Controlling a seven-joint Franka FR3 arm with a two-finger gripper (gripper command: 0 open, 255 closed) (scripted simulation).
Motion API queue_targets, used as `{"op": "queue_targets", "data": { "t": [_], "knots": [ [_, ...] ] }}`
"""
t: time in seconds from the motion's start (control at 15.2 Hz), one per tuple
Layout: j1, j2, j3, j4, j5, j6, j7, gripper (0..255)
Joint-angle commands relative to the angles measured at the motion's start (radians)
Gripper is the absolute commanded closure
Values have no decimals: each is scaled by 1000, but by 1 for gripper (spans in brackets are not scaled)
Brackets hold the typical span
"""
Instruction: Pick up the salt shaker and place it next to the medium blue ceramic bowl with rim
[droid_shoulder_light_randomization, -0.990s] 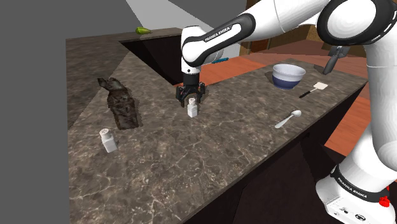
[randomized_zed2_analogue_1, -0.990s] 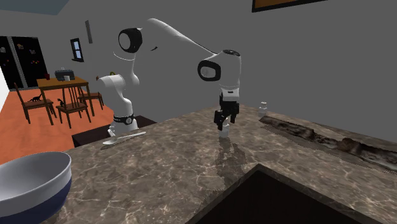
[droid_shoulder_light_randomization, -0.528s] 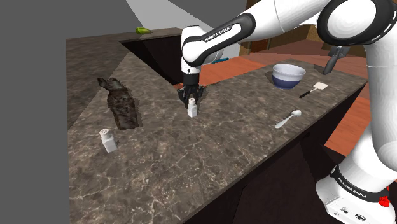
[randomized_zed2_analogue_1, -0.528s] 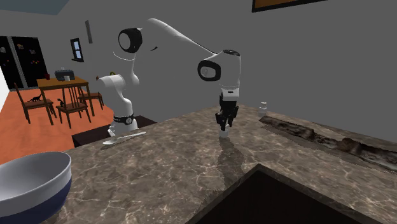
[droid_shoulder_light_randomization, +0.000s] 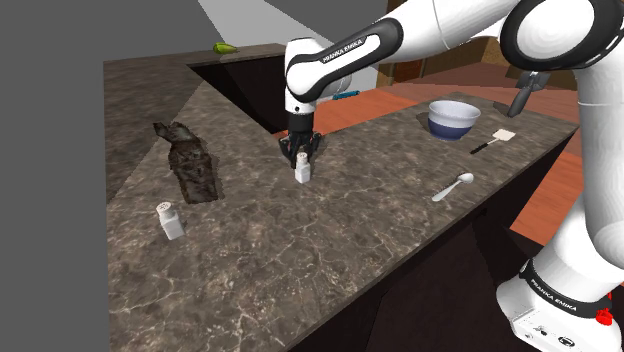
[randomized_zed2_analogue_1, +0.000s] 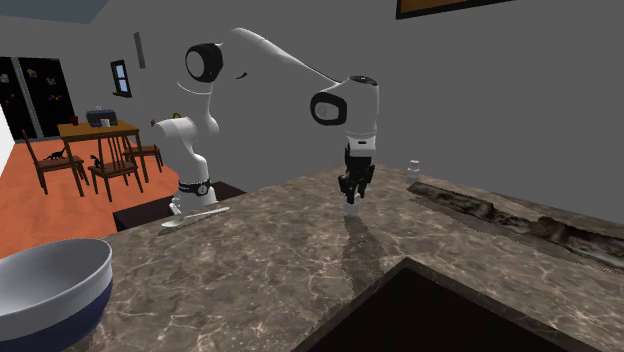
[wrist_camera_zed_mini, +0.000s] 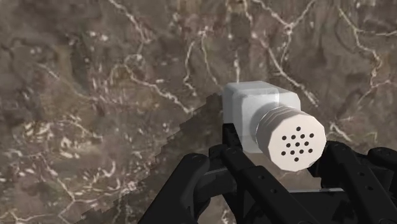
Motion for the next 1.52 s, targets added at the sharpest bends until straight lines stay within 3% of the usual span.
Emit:
{"op": "queue_targets", "data": {
  "t": [0.0,1.45],
  "knots": [
    [0,-8,1,13,0,-21,3,255],
    [0,-72,5,215,2,-285,27,255]
  ]
}}
